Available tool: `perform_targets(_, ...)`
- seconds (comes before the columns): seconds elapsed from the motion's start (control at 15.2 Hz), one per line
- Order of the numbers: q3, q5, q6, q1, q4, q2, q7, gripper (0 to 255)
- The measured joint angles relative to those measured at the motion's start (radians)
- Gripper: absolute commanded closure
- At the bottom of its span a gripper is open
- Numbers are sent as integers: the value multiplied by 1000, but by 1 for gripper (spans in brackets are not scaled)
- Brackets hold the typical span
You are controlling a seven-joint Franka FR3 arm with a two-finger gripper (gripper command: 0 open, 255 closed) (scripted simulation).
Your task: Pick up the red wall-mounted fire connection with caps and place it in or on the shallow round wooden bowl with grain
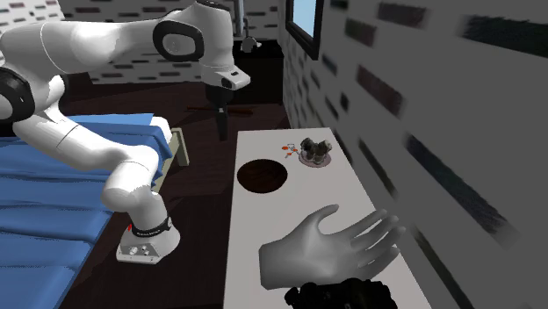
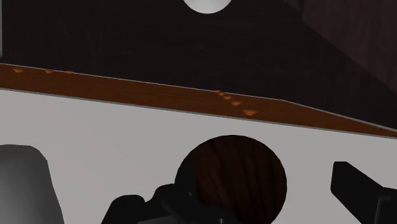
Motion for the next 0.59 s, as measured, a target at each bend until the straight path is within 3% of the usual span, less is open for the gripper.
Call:
perform_targets(0.13, 8, 2, 13, -1, -4, 8, 10, 0)
perform_targets(0.59, 147, 29, 164, -7, 49, 185, 183, 0)
